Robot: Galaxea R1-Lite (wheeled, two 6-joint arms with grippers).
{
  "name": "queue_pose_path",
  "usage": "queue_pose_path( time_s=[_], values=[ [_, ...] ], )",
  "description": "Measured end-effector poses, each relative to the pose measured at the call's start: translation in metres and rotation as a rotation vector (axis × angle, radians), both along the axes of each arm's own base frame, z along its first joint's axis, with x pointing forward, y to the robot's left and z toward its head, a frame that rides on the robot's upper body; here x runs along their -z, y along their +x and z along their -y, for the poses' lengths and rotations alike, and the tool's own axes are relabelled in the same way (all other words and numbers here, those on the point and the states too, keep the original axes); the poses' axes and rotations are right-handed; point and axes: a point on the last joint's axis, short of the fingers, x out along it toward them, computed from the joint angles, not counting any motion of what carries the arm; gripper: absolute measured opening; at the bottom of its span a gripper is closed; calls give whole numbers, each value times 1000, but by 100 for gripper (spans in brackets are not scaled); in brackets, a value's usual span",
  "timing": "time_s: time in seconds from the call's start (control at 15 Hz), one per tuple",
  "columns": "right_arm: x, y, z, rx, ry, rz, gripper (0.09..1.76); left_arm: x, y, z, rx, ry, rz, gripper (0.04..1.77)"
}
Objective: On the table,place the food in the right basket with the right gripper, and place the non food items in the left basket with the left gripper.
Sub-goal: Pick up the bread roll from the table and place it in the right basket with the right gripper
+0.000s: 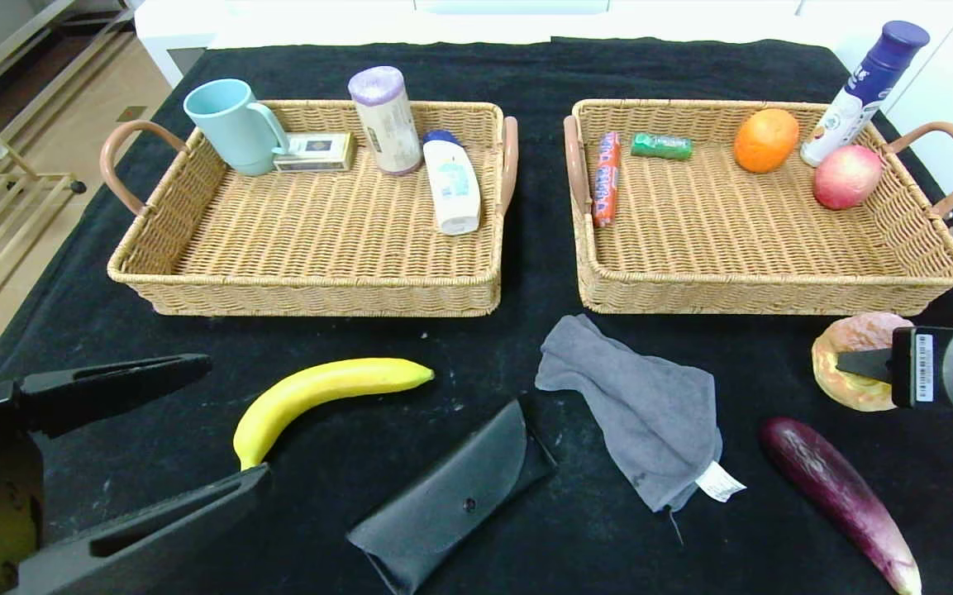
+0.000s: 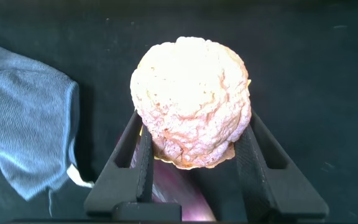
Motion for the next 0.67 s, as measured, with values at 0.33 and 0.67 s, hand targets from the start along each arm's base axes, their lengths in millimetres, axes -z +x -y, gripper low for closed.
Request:
queue_pose_path(
  time_s=[0.33,0.67],
  values=[
    [-27,-13,-2,14,-8,120,83,1,0,0,0,8,1,172],
    [-50,6,-12,-1,-3,181,83,2,0,0,0,9,-2,172]
  ],
)
